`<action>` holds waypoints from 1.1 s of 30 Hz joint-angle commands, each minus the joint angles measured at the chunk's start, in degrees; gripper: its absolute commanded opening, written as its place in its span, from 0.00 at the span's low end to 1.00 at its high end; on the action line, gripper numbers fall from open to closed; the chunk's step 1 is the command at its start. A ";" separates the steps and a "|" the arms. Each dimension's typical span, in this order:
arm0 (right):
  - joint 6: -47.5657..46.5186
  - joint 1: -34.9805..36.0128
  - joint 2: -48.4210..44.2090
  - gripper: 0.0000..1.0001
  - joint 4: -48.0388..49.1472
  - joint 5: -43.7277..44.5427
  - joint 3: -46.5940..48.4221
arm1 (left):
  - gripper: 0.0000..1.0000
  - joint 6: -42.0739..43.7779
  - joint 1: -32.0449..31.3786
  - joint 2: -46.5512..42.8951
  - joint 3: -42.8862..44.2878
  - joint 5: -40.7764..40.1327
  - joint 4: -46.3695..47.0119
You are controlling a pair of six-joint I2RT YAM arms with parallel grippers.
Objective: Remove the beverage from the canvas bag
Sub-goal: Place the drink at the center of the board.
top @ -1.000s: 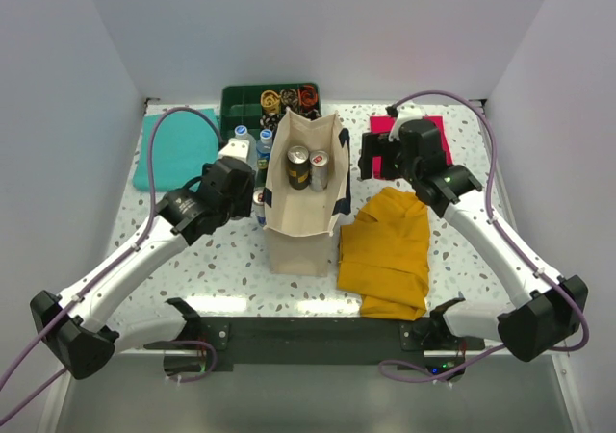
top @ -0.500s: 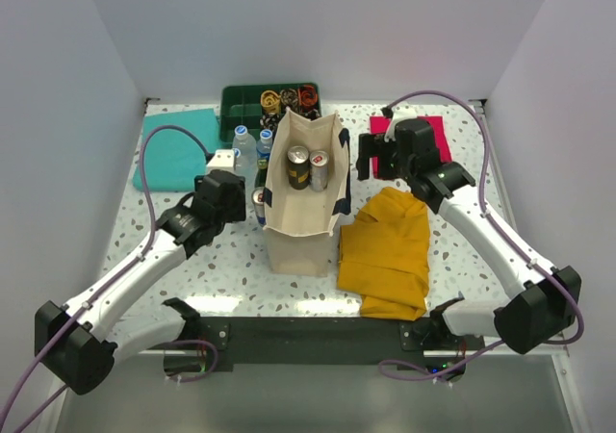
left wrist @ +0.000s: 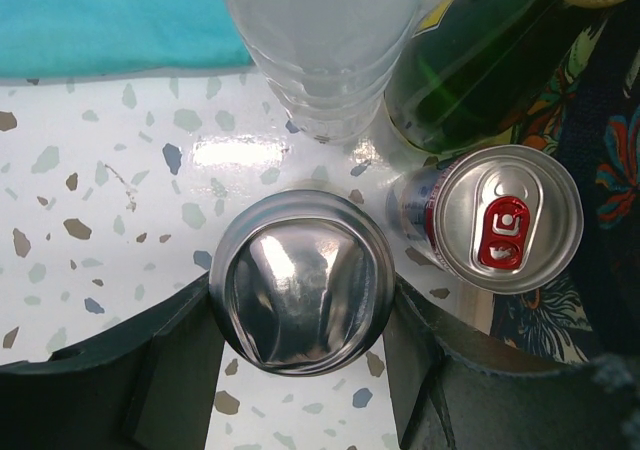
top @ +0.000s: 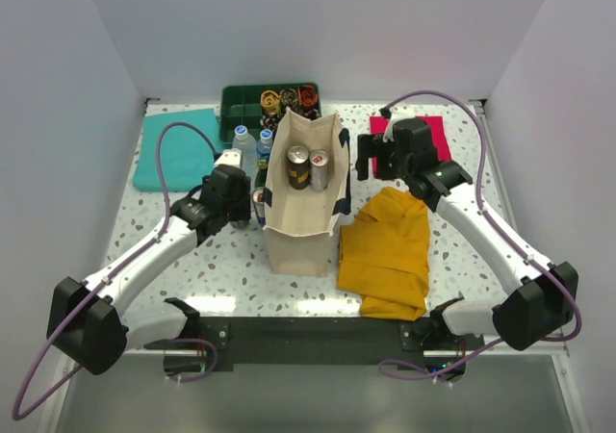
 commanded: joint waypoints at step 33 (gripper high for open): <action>0.17 -0.07 0.10 0.98 -0.99 -0.48 2.62 | 0.31 -1.19 2.12 1.42 -0.15 2.52 7.97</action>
